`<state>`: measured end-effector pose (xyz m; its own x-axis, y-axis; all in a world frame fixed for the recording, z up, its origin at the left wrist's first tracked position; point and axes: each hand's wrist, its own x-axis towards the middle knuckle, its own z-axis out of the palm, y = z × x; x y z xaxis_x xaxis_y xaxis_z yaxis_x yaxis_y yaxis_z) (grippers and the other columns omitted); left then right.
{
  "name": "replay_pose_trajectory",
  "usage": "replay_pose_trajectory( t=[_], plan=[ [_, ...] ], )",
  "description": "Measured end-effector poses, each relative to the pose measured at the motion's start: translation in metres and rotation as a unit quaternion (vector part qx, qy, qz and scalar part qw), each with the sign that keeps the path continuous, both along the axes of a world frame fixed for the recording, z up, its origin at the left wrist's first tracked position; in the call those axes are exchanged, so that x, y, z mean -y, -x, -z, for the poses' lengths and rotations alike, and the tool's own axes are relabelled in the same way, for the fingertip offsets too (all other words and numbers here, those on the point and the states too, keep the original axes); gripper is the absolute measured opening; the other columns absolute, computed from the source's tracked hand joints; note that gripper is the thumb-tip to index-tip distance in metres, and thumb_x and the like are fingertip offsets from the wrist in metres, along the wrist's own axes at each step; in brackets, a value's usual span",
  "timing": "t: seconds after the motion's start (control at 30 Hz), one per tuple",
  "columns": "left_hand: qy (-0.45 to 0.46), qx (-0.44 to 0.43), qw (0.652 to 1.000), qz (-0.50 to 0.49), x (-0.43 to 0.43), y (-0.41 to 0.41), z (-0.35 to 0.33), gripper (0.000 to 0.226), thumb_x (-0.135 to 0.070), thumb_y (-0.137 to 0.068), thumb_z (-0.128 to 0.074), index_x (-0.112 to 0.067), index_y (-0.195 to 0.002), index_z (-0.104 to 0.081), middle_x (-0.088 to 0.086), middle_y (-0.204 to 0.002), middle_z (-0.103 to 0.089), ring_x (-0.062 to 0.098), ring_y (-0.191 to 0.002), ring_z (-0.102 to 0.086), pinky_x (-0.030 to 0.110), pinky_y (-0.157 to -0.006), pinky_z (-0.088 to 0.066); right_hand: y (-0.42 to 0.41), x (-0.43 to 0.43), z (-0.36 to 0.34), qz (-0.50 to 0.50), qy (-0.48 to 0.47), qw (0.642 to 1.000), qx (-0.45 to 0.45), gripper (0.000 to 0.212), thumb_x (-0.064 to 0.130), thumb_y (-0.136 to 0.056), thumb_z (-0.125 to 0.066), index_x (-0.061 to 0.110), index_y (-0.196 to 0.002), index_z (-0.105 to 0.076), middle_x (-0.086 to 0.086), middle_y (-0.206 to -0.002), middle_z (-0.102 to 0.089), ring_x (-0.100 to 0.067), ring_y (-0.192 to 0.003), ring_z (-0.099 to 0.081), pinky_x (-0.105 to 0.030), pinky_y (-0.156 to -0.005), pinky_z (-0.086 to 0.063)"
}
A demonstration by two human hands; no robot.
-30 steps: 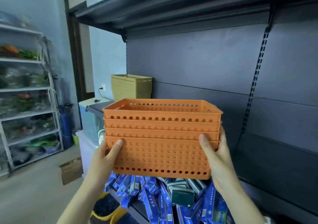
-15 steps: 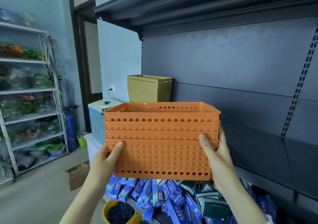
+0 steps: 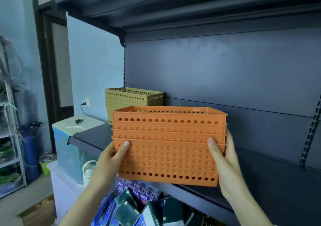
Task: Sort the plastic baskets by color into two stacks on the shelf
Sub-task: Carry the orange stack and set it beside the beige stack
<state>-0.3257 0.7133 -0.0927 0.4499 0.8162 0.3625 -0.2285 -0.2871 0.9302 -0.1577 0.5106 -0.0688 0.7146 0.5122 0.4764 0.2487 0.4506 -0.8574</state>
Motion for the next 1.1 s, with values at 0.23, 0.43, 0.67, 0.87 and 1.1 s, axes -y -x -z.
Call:
replay_pose_trajectory(
  t=[0.23, 0.43, 0.67, 0.87, 1.1],
  plan=[
    [-0.042, -0.064, 0.993, 0.086, -0.062, -0.059, 0.002, 0.015, -0.040, -0.090, -0.057, -0.032, -0.101, -0.063, -0.013, -0.092, -0.072, 0.004, -0.089, -0.066, 0.024, -0.071, -0.049, -0.040, -0.027, 0.012, 0.087, 0.041, 0.995, 0.004, 0.094, 0.075, -0.048, -0.072, 0.053, -0.131, -0.035, 0.023, -0.116, -0.066, 0.007, -0.103, -0.063, -0.024, -0.083, -0.047],
    [-0.034, -0.081, 0.975, 0.202, -0.116, -0.110, 0.008, 0.064, -0.066, -0.075, -0.059, -0.032, -0.129, -0.054, -0.013, -0.117, -0.068, 0.003, -0.110, -0.061, 0.035, -0.100, -0.046, -0.065, -0.054, 0.016, 0.153, 0.085, 0.984, 0.018, 0.069, 0.051, -0.075, -0.067, 0.048, -0.131, -0.026, 0.026, -0.109, -0.061, 0.006, -0.104, -0.060, -0.027, -0.088, -0.046],
    [-0.074, -0.088, 0.948, 0.296, -0.156, -0.154, 0.005, 0.049, -0.050, -0.085, -0.048, -0.035, -0.132, -0.047, -0.022, -0.121, -0.060, -0.013, -0.106, -0.055, 0.008, -0.082, -0.044, -0.080, -0.074, 0.016, 0.218, 0.119, 0.969, 0.013, 0.069, 0.043, -0.073, -0.062, 0.042, -0.130, -0.024, 0.013, -0.125, -0.051, -0.006, -0.117, -0.053, -0.032, -0.093, -0.045],
    [-0.153, -0.132, 0.922, 0.330, -0.187, -0.175, 0.007, 0.051, -0.052, -0.087, -0.043, -0.039, -0.136, -0.036, -0.028, -0.128, -0.051, -0.014, -0.115, -0.046, 0.014, -0.097, -0.036, -0.088, -0.088, 0.019, 0.264, 0.130, 0.956, 0.004, 0.065, 0.045, -0.076, -0.062, 0.040, -0.132, -0.030, 0.010, -0.131, -0.052, -0.008, -0.119, -0.052, -0.037, -0.100, -0.043],
    [-0.127, -0.179, 0.914, 0.342, -0.186, -0.198, 0.008, 0.047, -0.043, -0.097, -0.036, -0.025, -0.140, -0.036, -0.014, -0.127, -0.047, 0.006, -0.122, -0.043, 0.020, -0.101, -0.028, -0.109, -0.104, 0.013, 0.308, 0.134, 0.942, 0.017, 0.072, 0.058, -0.073, -0.064, 0.034, -0.133, -0.032, 0.016, -0.124, -0.054, 0.017, -0.098, -0.059, -0.014, -0.083, -0.050]
  ],
)
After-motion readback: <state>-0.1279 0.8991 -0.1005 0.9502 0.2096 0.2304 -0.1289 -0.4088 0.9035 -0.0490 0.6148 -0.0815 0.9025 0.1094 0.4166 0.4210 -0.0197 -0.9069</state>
